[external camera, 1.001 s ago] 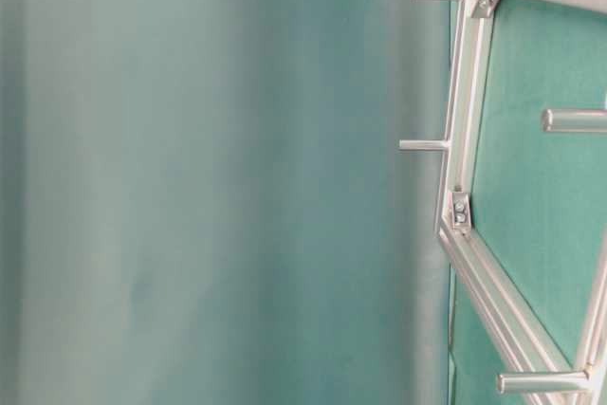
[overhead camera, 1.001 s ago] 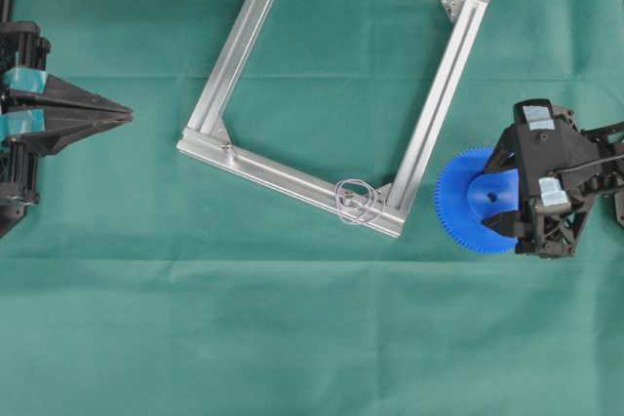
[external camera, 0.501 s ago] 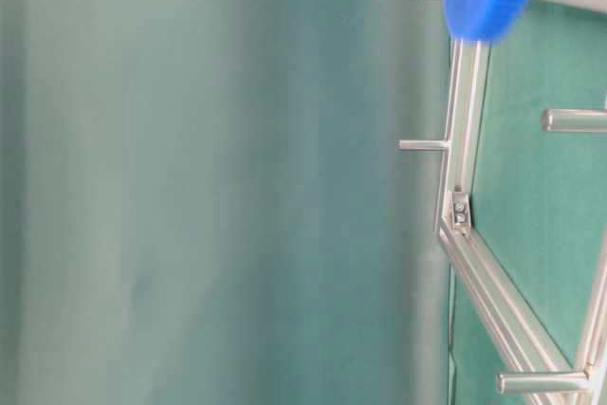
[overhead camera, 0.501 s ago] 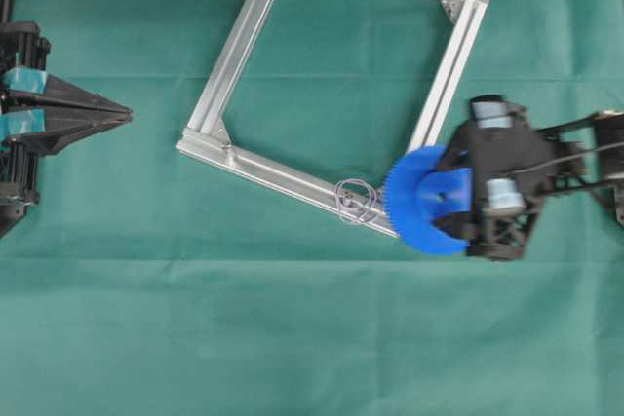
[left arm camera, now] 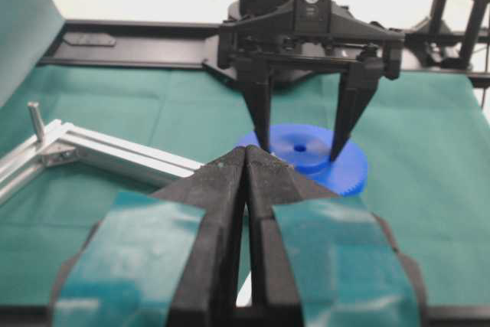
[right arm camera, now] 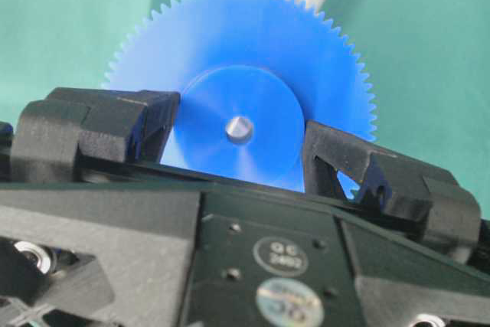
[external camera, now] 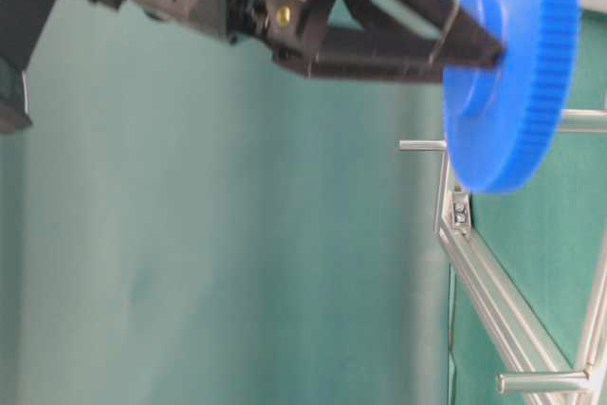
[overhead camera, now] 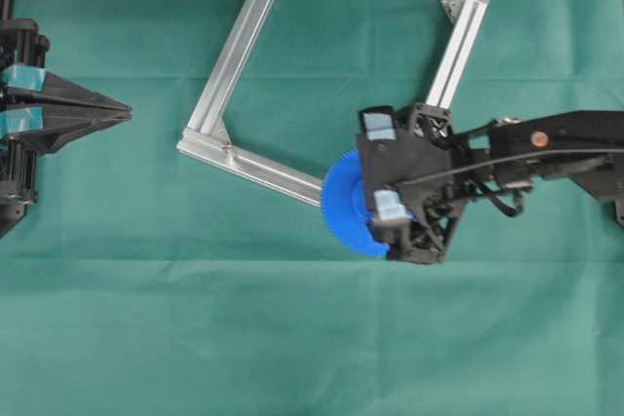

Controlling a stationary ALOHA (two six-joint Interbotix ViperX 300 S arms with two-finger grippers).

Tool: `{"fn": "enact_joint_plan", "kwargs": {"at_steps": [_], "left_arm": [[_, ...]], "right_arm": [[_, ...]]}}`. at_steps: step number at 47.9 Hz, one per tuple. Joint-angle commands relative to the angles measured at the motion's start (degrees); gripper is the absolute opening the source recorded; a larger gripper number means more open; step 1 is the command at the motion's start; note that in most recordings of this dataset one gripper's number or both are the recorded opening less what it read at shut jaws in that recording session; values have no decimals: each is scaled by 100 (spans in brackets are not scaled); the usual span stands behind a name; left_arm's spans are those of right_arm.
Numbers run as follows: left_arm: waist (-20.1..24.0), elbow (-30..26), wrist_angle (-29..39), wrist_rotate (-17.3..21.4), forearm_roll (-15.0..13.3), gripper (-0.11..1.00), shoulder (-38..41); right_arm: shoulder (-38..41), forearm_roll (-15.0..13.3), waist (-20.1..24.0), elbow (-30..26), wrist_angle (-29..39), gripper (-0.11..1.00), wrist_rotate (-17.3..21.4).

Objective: Find the location of the shaft and insert the gear.

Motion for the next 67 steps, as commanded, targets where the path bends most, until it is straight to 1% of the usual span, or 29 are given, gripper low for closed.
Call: {"fn": "enact_joint_plan", "kwargs": {"at_steps": [1,8,22,31,41,51,67], "left_arm": [[18,-158,18,-9,-9,1,62],[18,-158,79,-9,-9,1,62],[18,-149,220,-26,-9,1,62],[18,-158,220,-26,-9,1,62],[18,-158,220,-26,-9,1,62],[18,-149,229,-26,-9,1,62],[18,-149,246,-18,-18,1,62]], "right_arm": [[18,-18,-79,-272,35,69,9],[167,-18,-105,-360,53,69,9],[413,-18,-132,-360,26,69,26],[431,-18,-132,-369,18,69,26],[431,26,-97,-378,-141,69,26],[466,88,53,-422,-316,69,26],[650,97,290,-712,-316,69,26]]}}
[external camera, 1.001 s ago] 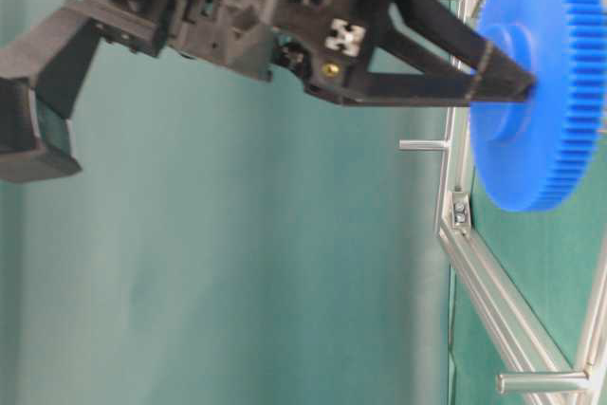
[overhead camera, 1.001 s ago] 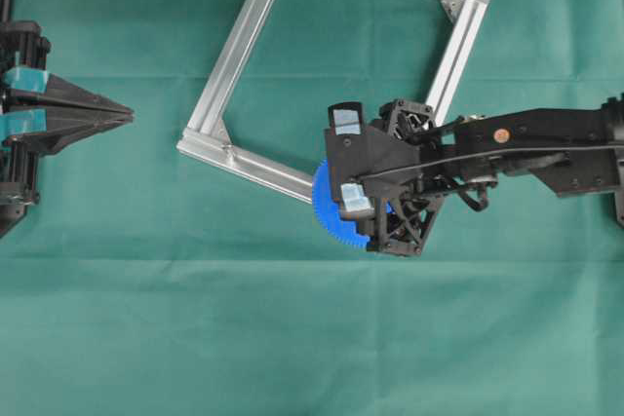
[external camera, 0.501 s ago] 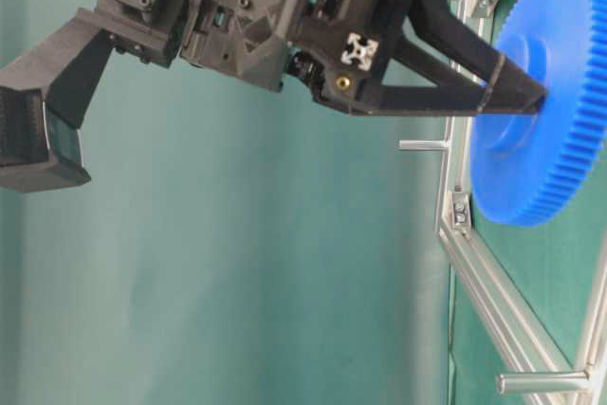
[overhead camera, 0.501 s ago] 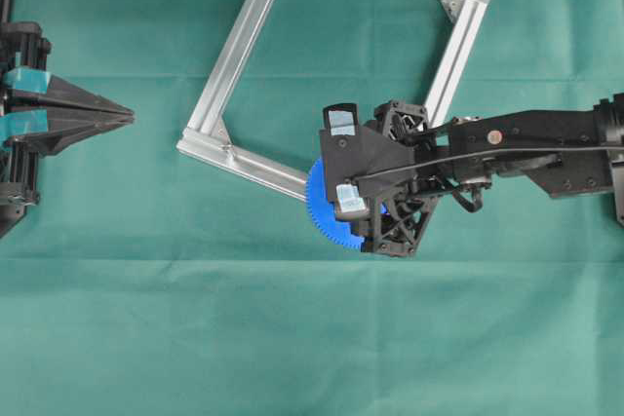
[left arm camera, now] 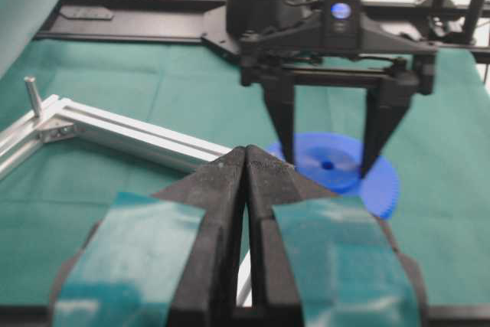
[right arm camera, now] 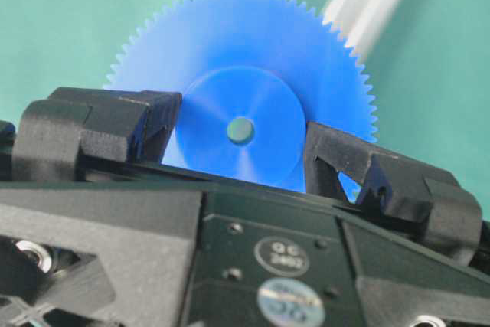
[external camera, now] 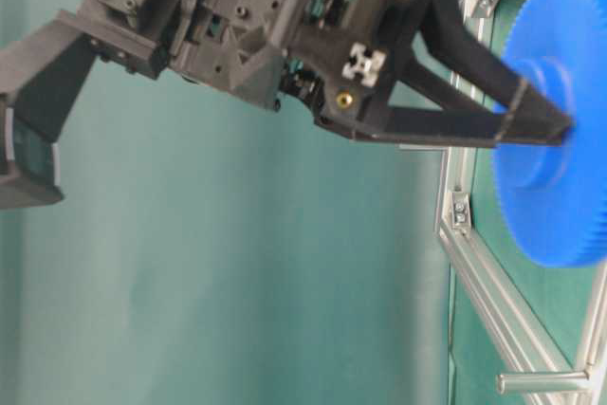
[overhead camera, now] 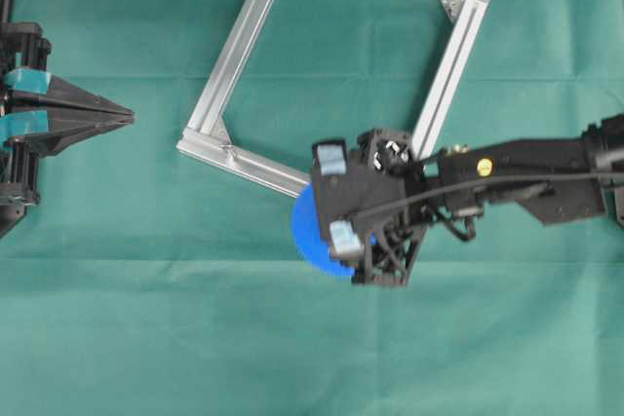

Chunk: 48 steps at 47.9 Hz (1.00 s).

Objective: Find the location of the shaft and insert the gear.

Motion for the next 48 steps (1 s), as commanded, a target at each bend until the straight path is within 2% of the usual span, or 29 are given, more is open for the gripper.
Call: {"fn": "enact_joint_plan", "kwargs": {"at_steps": [1,13,26,48], "left_arm": [[18,-149,-18,9,-9,1,62],[18,-149,18,9,-9,1,62],[18,-149,18,9,-9,1,62],[18,-149,35,-9,-9,1,62]], "right_arm": [[-35,18,26,-229,-44,69,9],[44,-97,-18,-299,-53,69,-18],[44,-352,-255,-264,-167,69,-18],[-26,-563,-580,-53,-149,69,-9]]}}
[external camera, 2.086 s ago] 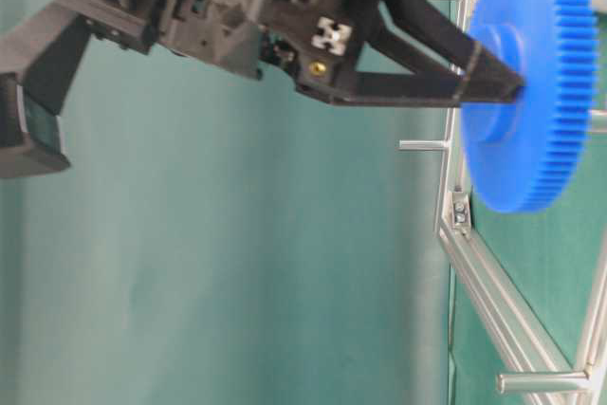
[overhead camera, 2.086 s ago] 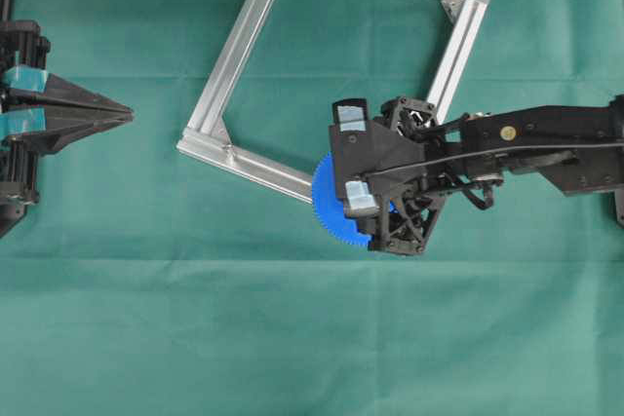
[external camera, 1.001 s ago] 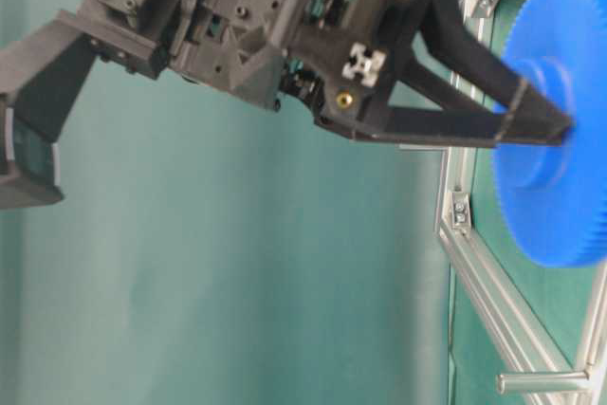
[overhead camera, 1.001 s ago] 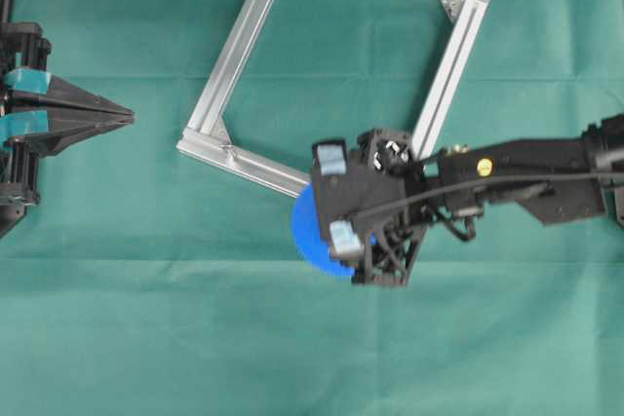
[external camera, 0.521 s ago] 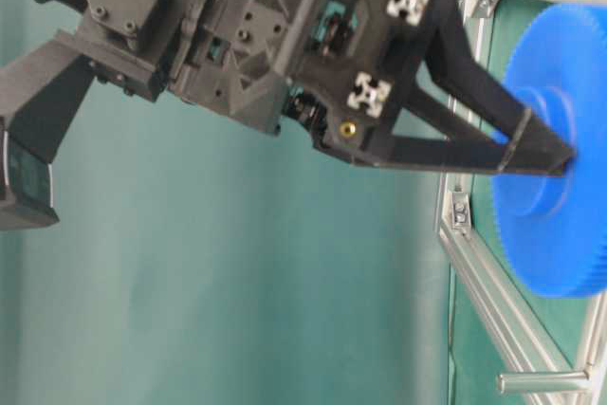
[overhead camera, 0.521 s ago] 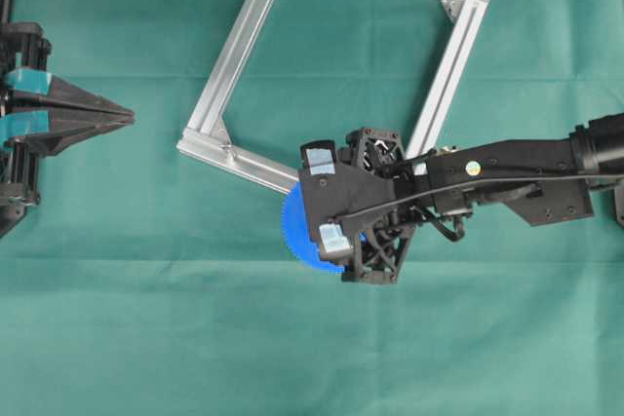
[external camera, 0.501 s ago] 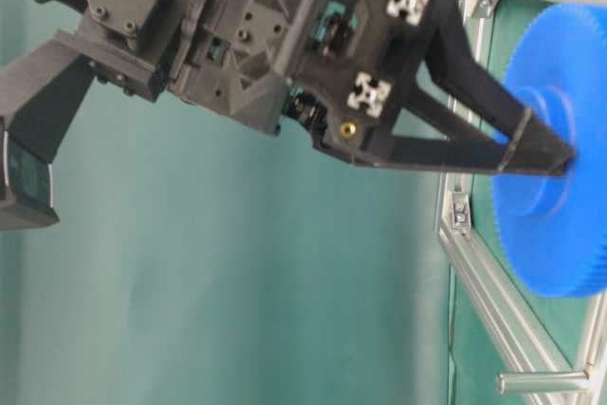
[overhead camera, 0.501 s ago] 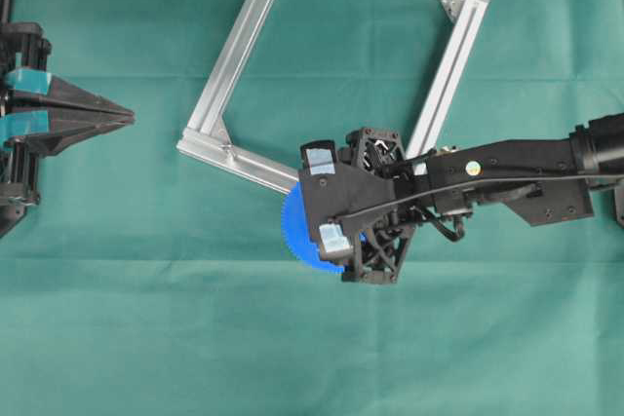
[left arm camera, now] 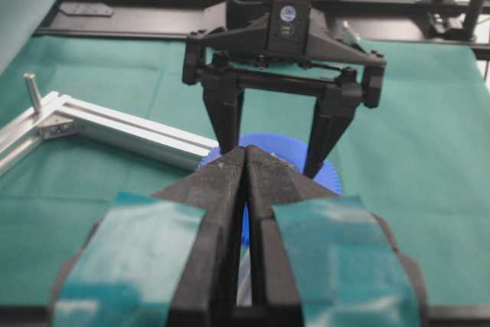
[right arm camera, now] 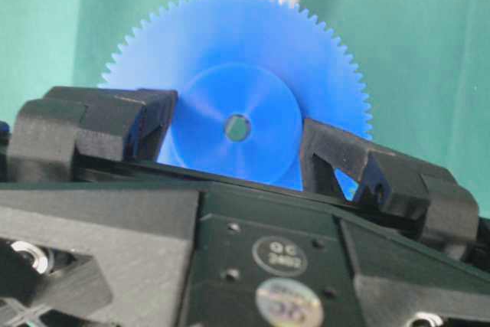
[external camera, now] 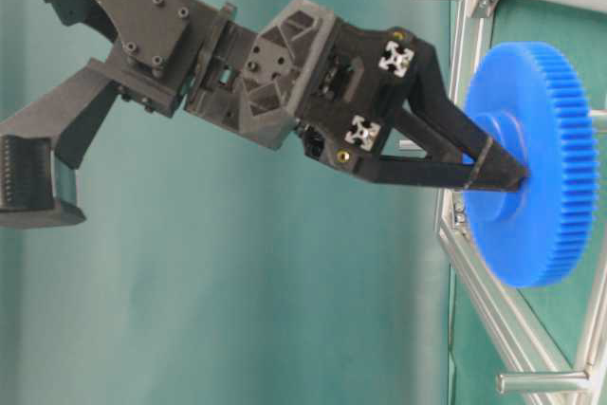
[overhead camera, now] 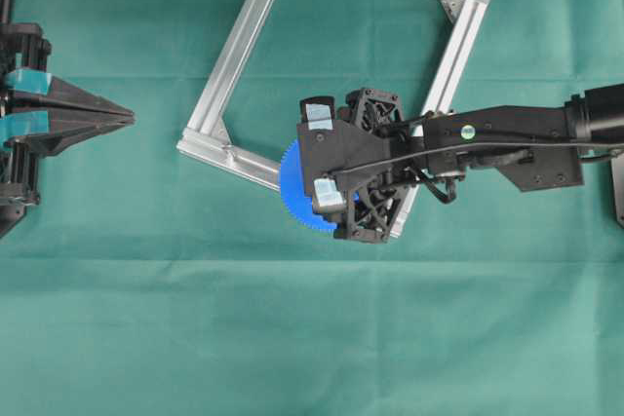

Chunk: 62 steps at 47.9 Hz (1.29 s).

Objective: Find the location of the shaft and insert the gear.

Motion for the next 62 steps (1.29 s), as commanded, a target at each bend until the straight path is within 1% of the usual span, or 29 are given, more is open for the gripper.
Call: {"fn": "enact_joint_plan", "kwargs": {"at_steps": [1,8,16,31,50,62], "left_arm": [[18,-149,0,-9,-18,1,53],[18,-158,26,-9,-9,1,53],[18,-149,26,-9,-9,1,53],[18,-158,-9,-9,-9,1,53],[18,-158,0,-9,-9,1,53],[18,-158,0,-9,-9,1,53]], "right_arm": [[-176,-35,-18,44,-26,69,9],[-325,0,-18,281,-62,69,35],[-492,0,-18,554,-176,69,220],[-729,0,9,932,-413,69,387],[-703,44,404,861,-835,69,413],[-554,88,545,650,-835,69,404]]}}
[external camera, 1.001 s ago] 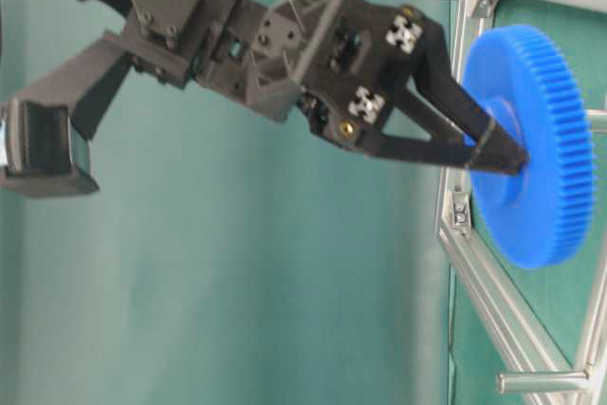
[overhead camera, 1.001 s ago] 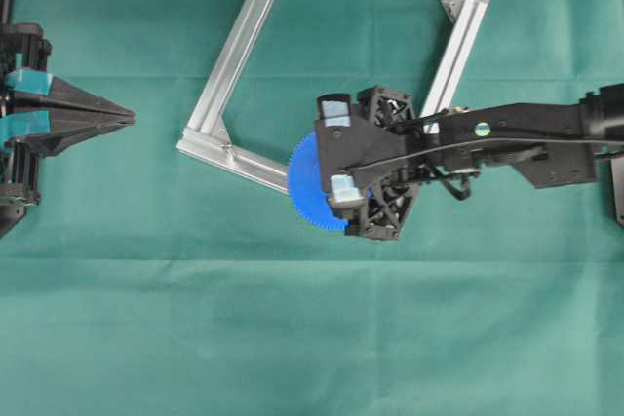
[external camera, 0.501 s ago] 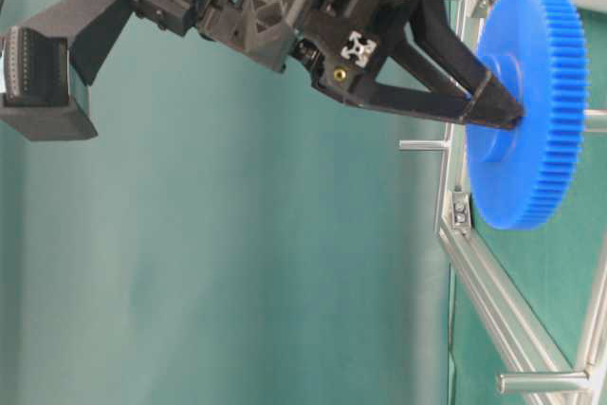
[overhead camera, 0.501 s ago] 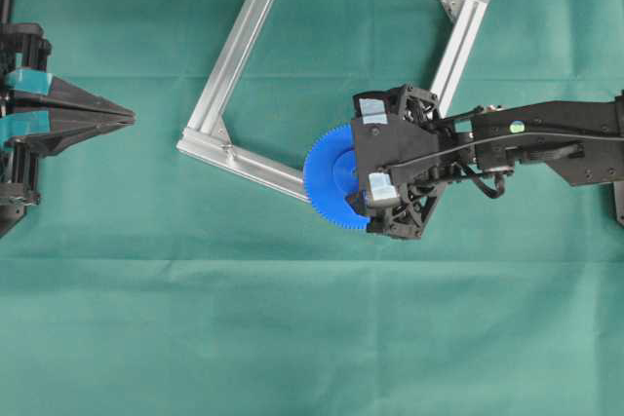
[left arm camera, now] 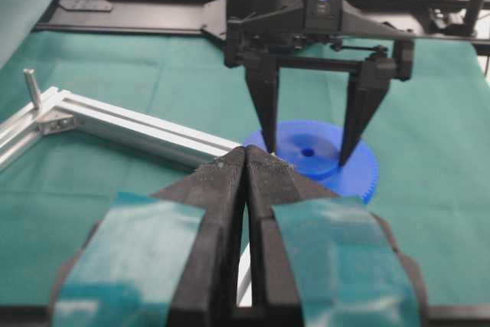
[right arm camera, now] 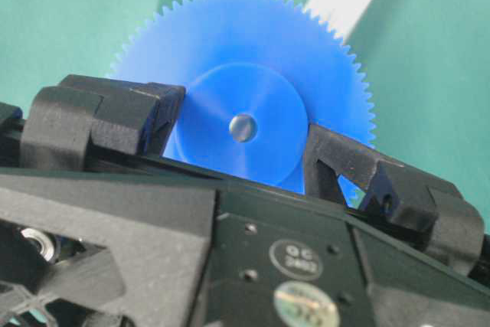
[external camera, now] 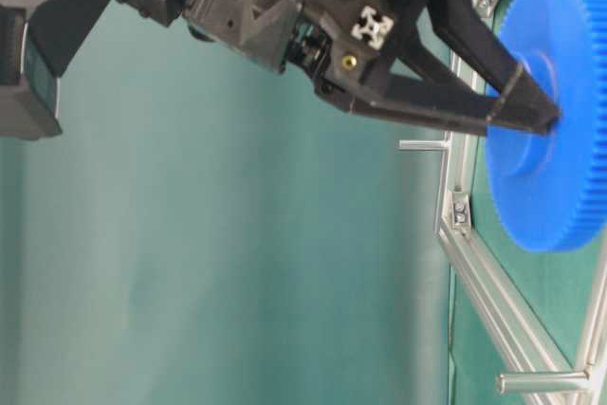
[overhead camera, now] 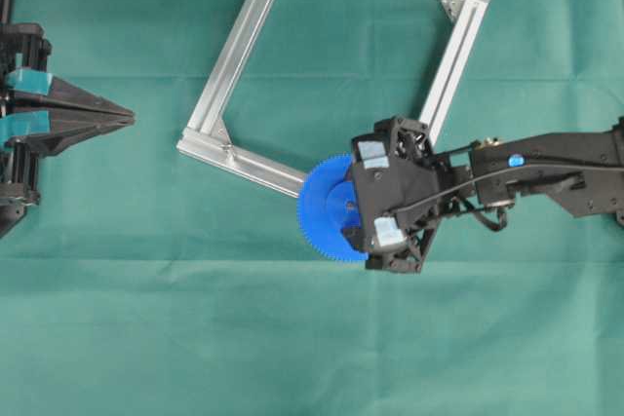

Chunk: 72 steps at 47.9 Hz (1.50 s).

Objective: Find the location of the shaft and insert the gear.

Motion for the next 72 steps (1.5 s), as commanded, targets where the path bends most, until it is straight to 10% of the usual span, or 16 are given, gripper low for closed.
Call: {"fn": "enact_joint_plan", "kwargs": {"at_steps": [1,38,72], "left_arm": [[9,-158,-44,-9,-9,1,44],[9,-158,-26,-9,-9,1,53],[9,-158,-44,-9,-9,1,53]], "right_arm": [[-35,18,44,-185,-18,69,0],[0,-431,-387,-97,-44,69,-35],[0,-158,0,62,-44,69,299]]}}
